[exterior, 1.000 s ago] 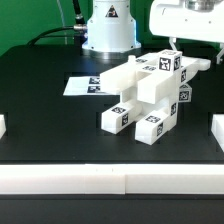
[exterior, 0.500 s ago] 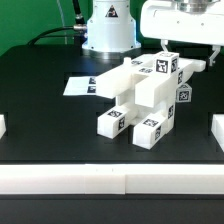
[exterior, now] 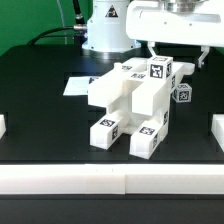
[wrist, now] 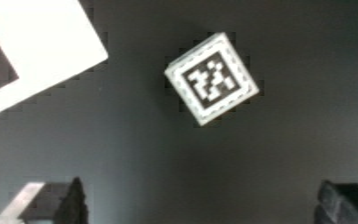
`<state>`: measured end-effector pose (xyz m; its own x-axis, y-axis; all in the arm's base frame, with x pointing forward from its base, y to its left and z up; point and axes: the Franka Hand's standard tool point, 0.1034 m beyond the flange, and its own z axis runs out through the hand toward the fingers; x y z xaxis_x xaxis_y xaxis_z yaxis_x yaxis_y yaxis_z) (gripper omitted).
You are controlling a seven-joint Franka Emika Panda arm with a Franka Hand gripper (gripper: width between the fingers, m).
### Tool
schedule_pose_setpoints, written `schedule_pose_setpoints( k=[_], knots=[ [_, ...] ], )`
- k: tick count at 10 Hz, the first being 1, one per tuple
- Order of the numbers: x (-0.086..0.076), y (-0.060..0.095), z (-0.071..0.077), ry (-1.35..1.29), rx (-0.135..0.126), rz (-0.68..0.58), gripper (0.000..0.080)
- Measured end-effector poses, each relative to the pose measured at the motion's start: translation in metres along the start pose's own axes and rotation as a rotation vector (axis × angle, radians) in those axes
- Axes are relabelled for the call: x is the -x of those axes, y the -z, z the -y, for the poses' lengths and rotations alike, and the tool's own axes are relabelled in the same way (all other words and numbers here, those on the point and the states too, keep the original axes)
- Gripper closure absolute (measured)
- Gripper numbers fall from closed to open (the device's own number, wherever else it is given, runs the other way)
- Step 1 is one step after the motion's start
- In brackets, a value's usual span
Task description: Assemble chair
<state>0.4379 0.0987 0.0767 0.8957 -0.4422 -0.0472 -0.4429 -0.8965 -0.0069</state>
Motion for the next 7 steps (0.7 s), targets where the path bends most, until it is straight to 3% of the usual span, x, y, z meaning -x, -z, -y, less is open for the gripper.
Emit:
schedule_pose_setpoints(
  k=[4,7],
  knots=[
    [-0.017,0.004,-0.008,0.102,-0.008,-0.014,0.0151],
    [-0.017,0.01,0.002,0.117,-0.019,-0.021,0.0151]
  ],
)
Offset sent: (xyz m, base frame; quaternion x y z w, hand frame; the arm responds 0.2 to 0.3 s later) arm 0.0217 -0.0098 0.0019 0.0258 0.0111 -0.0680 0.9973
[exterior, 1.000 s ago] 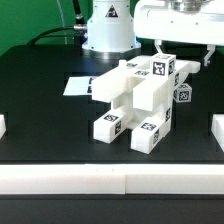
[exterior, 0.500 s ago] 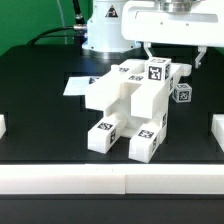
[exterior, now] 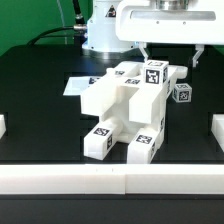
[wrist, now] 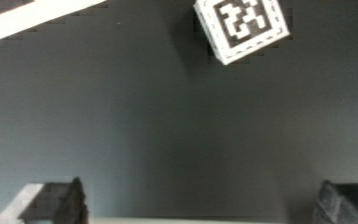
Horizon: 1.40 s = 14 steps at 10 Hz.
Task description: Assemble chair
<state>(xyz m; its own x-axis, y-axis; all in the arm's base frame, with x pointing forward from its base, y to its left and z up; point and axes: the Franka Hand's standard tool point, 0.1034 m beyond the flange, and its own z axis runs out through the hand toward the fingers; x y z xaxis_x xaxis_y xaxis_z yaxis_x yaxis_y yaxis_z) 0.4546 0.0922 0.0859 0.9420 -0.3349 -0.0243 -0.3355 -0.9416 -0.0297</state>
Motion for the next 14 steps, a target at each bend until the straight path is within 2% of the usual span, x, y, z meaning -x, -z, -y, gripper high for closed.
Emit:
schedule_pose_setpoints(
  k=[1,4,6,8,12,14],
  knots=[
    [0.003,0.004,0.004,-0.006,-0.004,0.006,0.0151],
    [0.005,0.001,0.005,0.008,0.0,-0.002,0.0151],
    [0.021,-0.004,0.016,0.127,0.006,-0.016,0.0151],
    [0.023,-0.009,0.022,0.226,0.004,-0.036,0.0151],
    [0.023,-0.013,0.022,0.233,0.004,-0.049,0.0151],
    [0.03,-0.027,0.019,0.278,0.01,-0.078,0.0151]
  ],
)
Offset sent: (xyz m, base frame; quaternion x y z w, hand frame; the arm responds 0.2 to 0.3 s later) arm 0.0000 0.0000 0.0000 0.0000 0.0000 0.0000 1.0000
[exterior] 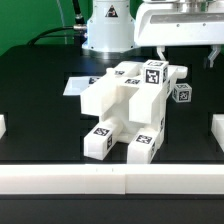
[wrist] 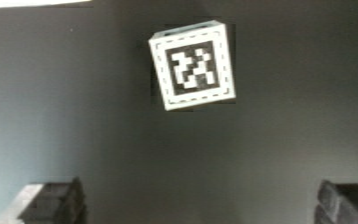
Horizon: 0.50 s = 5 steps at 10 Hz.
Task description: Assemble chair
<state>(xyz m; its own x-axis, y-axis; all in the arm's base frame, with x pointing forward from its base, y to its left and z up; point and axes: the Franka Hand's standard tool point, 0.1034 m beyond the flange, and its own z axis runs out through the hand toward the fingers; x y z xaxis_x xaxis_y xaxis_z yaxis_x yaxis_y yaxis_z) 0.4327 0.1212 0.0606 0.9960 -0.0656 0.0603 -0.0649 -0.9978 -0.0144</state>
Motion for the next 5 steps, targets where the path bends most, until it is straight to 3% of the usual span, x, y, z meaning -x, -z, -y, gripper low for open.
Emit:
schedule_pose_setpoints(
  k=[5],
  knots=[
    [0.021,-0.028,0.004,0.031,0.028,0.004,0.0151]
  ],
)
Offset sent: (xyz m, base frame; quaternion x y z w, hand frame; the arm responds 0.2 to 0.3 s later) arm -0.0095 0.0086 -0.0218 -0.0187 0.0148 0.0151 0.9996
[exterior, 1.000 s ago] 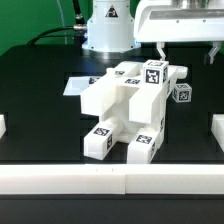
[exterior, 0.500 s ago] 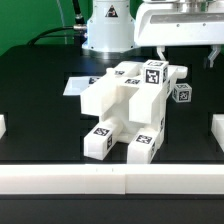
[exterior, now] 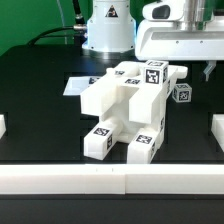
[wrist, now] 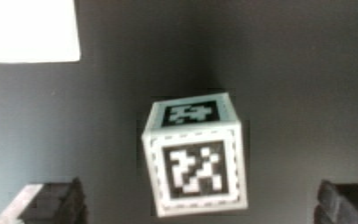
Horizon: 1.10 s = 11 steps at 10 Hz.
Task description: Assemble chair
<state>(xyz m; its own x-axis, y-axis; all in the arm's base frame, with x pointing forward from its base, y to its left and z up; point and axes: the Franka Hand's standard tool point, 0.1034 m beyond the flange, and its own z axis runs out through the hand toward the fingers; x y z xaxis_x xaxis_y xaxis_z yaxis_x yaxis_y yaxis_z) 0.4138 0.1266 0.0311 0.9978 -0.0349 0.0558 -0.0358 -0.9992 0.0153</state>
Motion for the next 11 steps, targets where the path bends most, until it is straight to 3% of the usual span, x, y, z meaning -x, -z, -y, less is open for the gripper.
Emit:
schedule_pose_setpoints(
  k=[5,6,7,9,11],
  knots=[
    [0.009,-0.016,-0.006,0.007,0.021,0.027,0.0151],
    [0.01,-0.019,-0.006,0.008,0.025,0.031,0.0273],
    [0.009,-0.02,-0.006,0.008,0.027,0.032,0.0273],
    [0.007,-0.022,-0.005,0.009,0.027,0.031,0.0515],
    [0.007,-0.022,-0.006,0.008,0.027,0.031,0.0514]
  ],
)
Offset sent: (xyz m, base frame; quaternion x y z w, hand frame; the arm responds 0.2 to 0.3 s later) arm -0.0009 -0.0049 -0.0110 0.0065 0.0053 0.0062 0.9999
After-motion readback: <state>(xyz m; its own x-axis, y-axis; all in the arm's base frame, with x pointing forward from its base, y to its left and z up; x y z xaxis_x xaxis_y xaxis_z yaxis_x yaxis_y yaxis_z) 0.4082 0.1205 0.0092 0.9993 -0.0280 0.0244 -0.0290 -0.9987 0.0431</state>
